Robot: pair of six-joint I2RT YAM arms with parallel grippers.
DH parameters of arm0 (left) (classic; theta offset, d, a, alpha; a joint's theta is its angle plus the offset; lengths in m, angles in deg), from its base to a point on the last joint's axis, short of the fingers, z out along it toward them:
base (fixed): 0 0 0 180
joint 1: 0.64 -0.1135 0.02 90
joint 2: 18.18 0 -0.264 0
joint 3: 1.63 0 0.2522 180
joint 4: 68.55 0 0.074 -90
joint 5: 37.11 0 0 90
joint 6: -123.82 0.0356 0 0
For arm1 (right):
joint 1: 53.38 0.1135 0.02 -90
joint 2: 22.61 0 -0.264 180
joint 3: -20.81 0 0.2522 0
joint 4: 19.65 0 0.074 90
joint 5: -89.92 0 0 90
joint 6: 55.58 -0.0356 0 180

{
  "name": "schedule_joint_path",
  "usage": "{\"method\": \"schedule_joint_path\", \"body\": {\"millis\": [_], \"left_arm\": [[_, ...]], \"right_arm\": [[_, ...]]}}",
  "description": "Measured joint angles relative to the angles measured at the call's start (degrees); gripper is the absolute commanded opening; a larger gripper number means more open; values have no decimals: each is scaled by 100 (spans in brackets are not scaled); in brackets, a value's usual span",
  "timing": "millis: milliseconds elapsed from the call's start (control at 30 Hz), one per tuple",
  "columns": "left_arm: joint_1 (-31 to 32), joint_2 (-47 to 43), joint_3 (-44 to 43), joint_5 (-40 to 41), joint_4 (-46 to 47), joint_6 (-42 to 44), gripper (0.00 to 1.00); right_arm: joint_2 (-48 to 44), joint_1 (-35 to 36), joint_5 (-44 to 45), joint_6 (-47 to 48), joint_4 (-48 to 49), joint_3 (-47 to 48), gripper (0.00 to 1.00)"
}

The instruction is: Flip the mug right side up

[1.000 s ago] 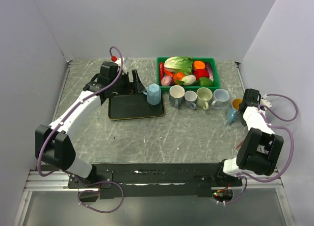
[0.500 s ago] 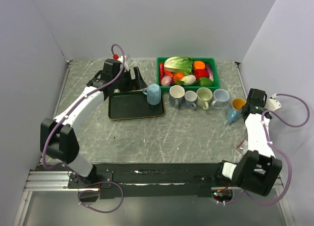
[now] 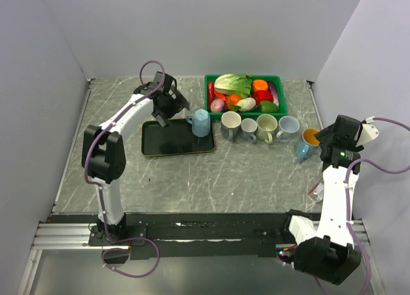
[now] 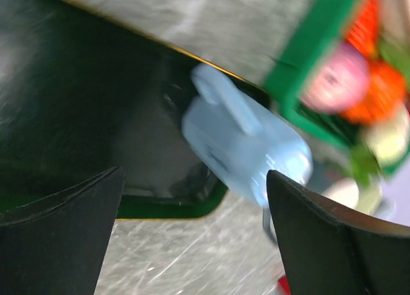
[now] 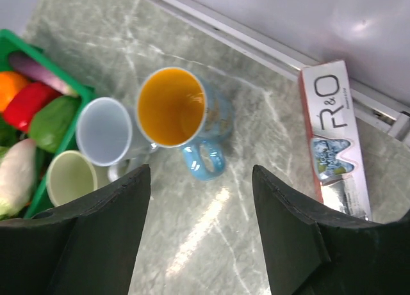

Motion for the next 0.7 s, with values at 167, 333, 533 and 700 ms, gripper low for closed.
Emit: {"method": "schedule_joint_path", "body": {"millis": [167, 333, 533, 700], "left_arm": [[0, 297, -33, 492, -236, -988, 99], [7, 802, -599, 656, -245, -1764, 95], [46, 1473, -1137, 651, -221, -2153, 84], [122, 1738, -1137, 619, -221, -2310, 74]], "right_arm": [[-72, 2, -175, 76, -85, 214, 71], [-94, 20, -282, 76, -188, 411, 70], [-94, 105, -387, 74, -297, 424, 69], [-114, 240, -365, 81, -315, 420, 69]]}}
